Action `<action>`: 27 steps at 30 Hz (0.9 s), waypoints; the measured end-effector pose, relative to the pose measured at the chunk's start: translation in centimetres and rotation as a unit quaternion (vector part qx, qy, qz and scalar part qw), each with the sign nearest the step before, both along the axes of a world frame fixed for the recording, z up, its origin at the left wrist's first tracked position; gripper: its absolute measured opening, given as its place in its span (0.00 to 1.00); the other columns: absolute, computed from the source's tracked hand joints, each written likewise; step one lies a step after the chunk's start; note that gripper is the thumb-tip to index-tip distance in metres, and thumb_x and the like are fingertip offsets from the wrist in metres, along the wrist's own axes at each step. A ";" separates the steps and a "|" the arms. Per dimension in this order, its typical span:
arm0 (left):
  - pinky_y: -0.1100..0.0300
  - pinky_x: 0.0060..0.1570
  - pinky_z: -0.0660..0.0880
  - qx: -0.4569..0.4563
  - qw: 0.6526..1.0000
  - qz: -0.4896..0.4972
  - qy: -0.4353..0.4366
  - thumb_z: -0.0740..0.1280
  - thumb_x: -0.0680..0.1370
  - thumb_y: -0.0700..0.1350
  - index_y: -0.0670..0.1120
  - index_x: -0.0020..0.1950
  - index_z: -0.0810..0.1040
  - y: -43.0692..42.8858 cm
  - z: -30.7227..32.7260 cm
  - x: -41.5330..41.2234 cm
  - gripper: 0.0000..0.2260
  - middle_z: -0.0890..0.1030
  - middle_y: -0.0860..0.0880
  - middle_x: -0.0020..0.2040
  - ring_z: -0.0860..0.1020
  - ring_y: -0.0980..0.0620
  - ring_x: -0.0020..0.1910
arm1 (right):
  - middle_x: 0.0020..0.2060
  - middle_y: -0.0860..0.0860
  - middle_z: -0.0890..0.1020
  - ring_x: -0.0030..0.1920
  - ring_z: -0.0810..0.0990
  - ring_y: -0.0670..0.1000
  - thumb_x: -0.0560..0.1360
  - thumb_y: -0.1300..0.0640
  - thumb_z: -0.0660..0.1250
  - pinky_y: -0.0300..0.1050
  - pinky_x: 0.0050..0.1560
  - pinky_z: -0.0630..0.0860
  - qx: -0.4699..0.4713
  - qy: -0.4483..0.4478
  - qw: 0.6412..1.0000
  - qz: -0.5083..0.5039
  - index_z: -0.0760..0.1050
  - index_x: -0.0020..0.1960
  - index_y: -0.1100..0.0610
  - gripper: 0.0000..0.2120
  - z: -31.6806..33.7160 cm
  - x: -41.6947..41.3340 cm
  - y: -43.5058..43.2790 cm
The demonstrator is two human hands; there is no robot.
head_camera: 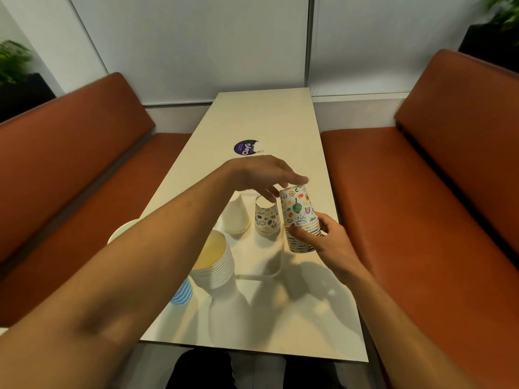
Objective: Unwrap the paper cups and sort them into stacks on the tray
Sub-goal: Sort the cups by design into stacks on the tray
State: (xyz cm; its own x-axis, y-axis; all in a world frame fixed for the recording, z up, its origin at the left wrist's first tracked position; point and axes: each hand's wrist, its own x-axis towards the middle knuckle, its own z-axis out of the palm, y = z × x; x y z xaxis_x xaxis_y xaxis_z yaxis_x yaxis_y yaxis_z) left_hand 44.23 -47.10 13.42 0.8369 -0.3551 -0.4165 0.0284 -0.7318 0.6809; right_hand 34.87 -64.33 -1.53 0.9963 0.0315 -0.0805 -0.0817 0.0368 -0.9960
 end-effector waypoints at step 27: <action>0.53 0.48 0.85 0.019 0.990 0.077 -0.118 0.79 0.74 0.48 0.45 0.70 0.74 2.3 2.8 1.7 0.27 0.82 0.45 0.59 0.86 0.45 0.49 | 0.54 0.52 0.86 0.47 0.88 0.52 0.65 0.62 0.85 0.53 0.47 0.86 -0.065 -0.029 0.997 -0.011 0.75 0.69 0.53 0.36 -1.6 0.7 -0.5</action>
